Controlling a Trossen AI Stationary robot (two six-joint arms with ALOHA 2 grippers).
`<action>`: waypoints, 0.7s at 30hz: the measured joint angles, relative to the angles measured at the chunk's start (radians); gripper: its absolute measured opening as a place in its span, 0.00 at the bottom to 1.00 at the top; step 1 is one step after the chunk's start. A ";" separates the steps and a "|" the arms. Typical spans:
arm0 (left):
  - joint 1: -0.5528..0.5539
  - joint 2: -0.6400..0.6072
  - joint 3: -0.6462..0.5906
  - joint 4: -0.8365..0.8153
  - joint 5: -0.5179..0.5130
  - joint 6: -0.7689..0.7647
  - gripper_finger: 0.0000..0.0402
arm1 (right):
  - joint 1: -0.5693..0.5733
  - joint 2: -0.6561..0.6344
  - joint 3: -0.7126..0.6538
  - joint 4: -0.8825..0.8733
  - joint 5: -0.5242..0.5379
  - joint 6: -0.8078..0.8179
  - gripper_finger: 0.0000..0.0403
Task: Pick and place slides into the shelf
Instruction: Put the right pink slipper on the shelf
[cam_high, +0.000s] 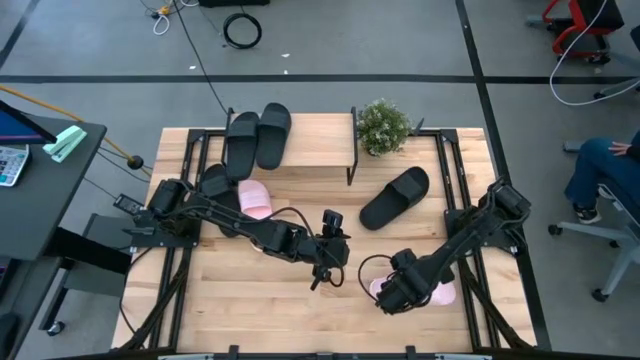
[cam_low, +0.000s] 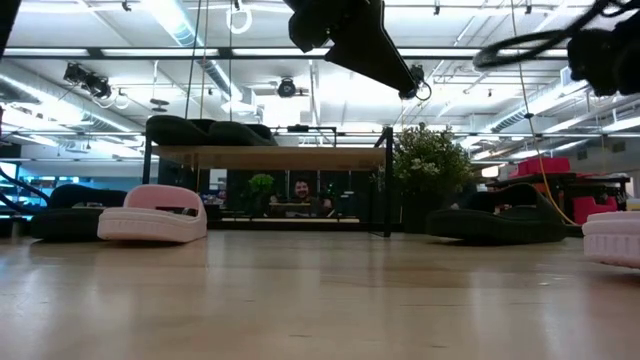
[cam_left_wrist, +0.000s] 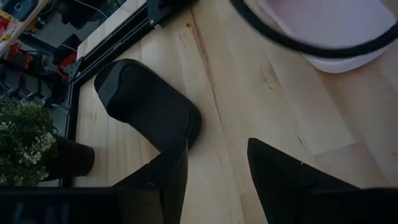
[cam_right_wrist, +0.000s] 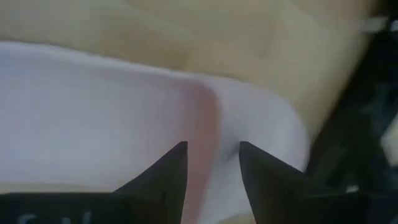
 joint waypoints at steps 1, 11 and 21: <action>0.000 0.000 0.000 0.000 0.000 0.000 0.43 | -0.003 0.003 0.000 -0.021 -0.010 -0.007 0.37; 0.000 0.000 0.000 0.000 0.000 0.000 0.43 | 0.004 -0.009 0.000 -0.131 -0.126 0.016 0.27; 0.000 0.000 0.000 0.000 0.000 0.000 0.43 | 0.004 -0.009 0.000 -0.117 -0.097 -0.007 0.03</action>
